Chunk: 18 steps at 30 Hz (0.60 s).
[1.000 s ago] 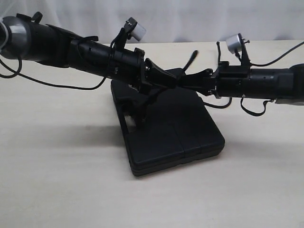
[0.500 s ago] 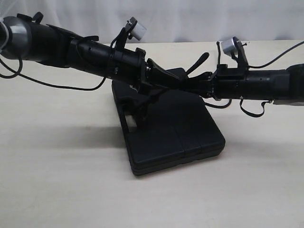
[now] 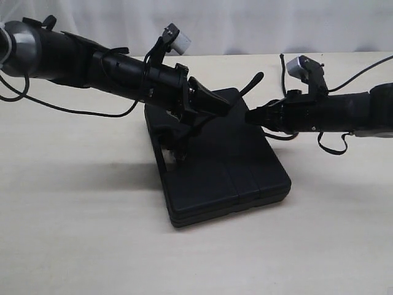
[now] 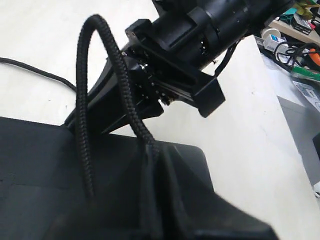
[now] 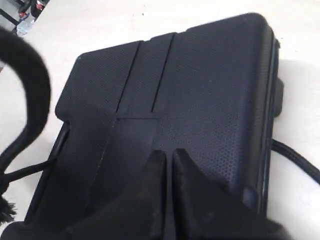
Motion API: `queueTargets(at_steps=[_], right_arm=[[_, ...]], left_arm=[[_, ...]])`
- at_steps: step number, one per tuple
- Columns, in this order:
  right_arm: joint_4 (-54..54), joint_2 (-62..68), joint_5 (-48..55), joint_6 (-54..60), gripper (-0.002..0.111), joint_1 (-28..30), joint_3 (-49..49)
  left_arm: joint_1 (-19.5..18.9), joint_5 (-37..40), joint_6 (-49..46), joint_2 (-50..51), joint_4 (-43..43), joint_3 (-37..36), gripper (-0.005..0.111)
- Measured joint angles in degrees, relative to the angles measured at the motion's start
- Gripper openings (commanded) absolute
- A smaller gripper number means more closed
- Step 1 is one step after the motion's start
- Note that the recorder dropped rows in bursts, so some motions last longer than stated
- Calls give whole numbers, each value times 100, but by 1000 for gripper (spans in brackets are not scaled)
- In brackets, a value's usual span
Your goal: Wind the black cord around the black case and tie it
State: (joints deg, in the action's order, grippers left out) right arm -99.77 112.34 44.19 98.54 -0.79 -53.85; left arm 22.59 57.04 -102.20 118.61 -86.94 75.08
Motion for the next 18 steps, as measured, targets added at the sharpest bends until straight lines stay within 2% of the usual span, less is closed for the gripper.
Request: queueTargets(at_steps=[2, 6, 9, 18], right_arm=[[0, 11, 85, -23, 14, 0, -13], [0, 11, 270, -35, 40, 0, -123], [10, 11, 325, -107, 51, 69, -171], [111, 11, 1634, -258, 51, 442, -183]], left_arm=[[0, -9, 0, 0, 0, 0, 0], [0, -9, 0, 0, 11, 0, 0], [0, -9, 0, 0, 11, 0, 0], [0, -23, 0, 0, 11, 0, 0]])
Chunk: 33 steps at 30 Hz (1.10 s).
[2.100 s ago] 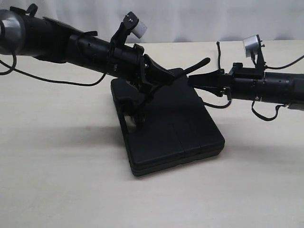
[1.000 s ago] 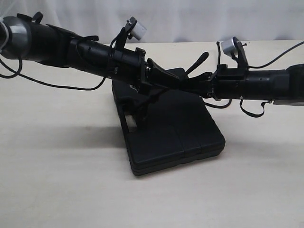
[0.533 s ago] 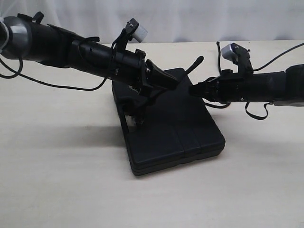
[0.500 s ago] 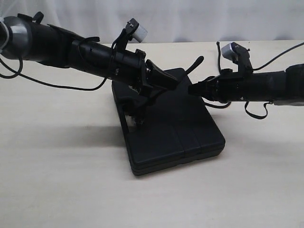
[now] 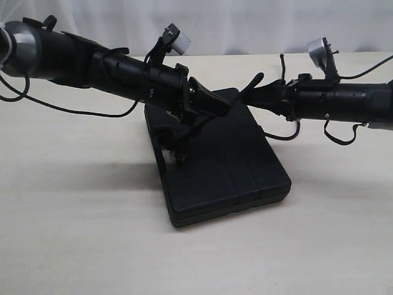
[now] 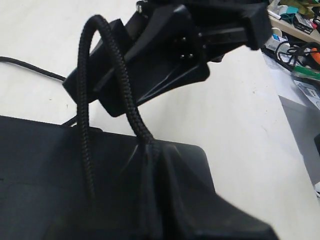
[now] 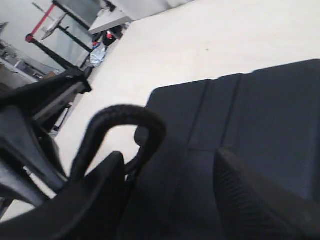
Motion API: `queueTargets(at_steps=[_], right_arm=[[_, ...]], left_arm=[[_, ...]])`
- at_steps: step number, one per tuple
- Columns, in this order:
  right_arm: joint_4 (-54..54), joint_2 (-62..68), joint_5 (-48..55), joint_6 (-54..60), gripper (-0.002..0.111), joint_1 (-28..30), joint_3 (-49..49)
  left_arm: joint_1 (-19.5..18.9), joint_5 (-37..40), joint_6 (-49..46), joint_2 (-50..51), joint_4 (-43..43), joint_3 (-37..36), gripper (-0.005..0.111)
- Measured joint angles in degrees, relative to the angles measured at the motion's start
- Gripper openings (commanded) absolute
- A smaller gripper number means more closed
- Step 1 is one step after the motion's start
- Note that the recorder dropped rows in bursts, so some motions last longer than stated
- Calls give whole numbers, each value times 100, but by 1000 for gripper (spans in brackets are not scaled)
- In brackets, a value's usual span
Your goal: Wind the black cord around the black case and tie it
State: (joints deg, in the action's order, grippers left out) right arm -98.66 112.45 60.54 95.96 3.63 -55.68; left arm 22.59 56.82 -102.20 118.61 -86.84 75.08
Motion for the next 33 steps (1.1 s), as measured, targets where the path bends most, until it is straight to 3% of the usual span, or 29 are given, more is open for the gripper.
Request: queueTargets(at_steps=[10, 17, 27, 33], right_arm=[[-9, 0, 175, 34, 51, -10, 0], [-87, 20, -143, 113, 51, -378, 0], [-97, 20, -984, 161, 6, -443, 0], [-97, 20, -1323, 161, 4, -443, 0]], left_arm=[[0, 0, 0, 0, -13, 0, 0], [0, 386, 0, 0, -137, 0, 0], [0, 335, 0, 0, -169, 0, 0], [0, 189, 0, 0, -203, 0, 0]])
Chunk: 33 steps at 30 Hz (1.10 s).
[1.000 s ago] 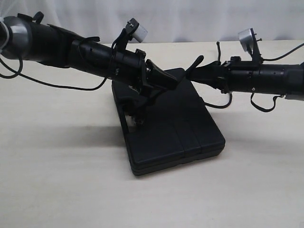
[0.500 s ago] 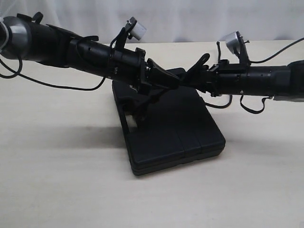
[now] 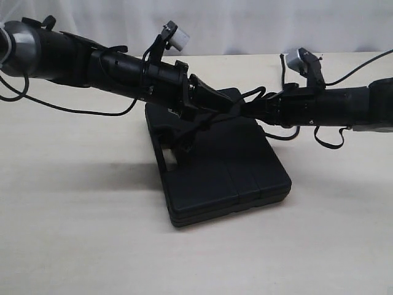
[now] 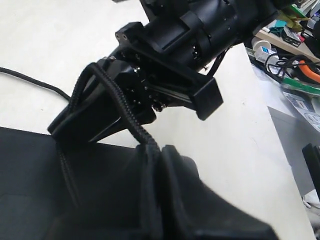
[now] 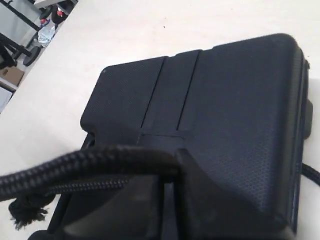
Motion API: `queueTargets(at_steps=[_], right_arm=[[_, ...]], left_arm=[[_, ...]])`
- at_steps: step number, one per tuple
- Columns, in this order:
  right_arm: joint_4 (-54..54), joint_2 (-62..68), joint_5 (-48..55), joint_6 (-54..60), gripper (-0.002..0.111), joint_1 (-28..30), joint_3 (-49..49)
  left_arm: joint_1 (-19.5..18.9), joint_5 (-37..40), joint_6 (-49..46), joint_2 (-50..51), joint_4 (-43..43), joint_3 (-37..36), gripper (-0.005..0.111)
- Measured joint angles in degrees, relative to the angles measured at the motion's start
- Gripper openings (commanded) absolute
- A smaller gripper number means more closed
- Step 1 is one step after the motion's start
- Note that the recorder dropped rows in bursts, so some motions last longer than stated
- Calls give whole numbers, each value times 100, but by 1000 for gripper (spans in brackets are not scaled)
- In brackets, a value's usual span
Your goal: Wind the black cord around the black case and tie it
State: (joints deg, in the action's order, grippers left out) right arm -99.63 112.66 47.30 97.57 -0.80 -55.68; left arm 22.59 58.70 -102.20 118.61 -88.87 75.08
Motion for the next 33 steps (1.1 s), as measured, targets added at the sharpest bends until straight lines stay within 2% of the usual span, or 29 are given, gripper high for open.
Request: queueTargets(at_steps=[3, 5, 11, 13, 21, 26, 28, 31, 33], right_arm=[[91, 0, 0, 67, 5, 0, 0], [222, 0, -24, 107, 9, 0, 0], [380, 0, -129, 179, 36, 0, 0], [414, 0, -175, 179, 41, 0, 0], [1269, -412, -1033, -302, 42, 0, 0], [2583, -877, -1966, -1907, 42, 0, 0], [3406, -993, -2431, -2973, 42, 0, 0], [5334, -919, -3331, -5444, 42, 0, 0], [5785, -643, -3742, -6094, 42, 0, -42]], left_arm=[[0, -25, 0, 0, -23, 0, 0], [0, -72, 0, 0, -50, 0, 0], [0, -251, 0, 0, -92, 0, 0], [0, -305, 0, 0, -92, 0, 0], [0, -667, 0, 0, -96, 0, 0], [0, -670, 0, 0, -108, 0, 0], [0, -670, 0, 0, -108, 0, 0], [0, -692, 0, 0, -113, 0, 0], [0, -704, 0, 0, -113, 0, 0]])
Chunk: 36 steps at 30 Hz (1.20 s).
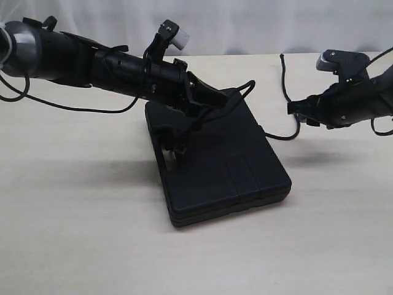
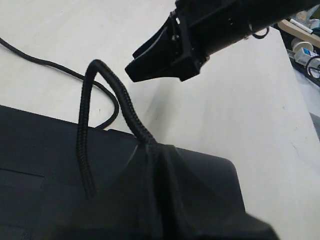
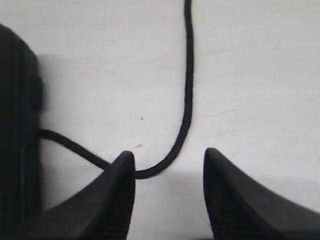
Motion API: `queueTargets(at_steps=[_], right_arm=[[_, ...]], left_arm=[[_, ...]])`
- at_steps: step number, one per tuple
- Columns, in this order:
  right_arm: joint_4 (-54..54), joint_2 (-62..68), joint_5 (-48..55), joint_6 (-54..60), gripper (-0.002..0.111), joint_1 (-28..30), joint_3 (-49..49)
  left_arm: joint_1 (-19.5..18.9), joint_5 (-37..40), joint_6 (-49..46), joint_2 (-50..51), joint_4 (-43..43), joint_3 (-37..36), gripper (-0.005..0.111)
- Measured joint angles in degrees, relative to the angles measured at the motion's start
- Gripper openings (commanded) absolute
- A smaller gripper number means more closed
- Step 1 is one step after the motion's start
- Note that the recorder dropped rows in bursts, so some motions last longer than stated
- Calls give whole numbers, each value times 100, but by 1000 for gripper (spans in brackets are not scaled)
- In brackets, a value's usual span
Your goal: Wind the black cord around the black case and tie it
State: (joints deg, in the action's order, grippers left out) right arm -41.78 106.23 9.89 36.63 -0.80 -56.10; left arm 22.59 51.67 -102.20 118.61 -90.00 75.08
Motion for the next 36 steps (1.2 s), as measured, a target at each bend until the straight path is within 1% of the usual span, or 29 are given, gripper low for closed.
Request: queueTargets(at_steps=[1, 5, 9, 11, 13, 14, 16, 24, 27, 30, 36], right_arm=[[56, 132, -46, -99, 42, 0, -80], [273, 1366, -71, -287, 42, 0, -1526], [350, 1828, -28, -298, 41, 0, -1921], [374, 1924, -18, -298, 37, 0, -1950], [460, 1980, -18, -298, 25, 0, -1953], [506, 1980, -18, -298, 15, 0, -1953], [654, 1980, -6, -298, 4, 0, -1963], [760, 1877, 165, -298, 4, 0, -1879], [779, 1571, -66, -271, 4, 0, -1558], [779, 1238, -299, 88, 4, -14, -1188], [779, 1082, -630, 336, 4, -206, -803]], left_arm=[[0, 0, 0, 0, 0, 0, 0], [0, 0, 0, 0, 0, 0, 0], [0, 0, 0, 0, -22, 0, 0], [0, 0, 0, 0, -22, 0, 0], [0, 0, 0, 0, -22, 0, 0], [0, 0, 0, 0, -22, 0, 0], [0, 0, 0, 0, -22, 0, 0], [0, 0, 0, 0, -22, 0, 0], [0, 0, 0, 0, -22, 0, 0], [0, -80, 0, 0, -58, 0, 0], [0, -464, 0, 0, -145, 0, 0]])
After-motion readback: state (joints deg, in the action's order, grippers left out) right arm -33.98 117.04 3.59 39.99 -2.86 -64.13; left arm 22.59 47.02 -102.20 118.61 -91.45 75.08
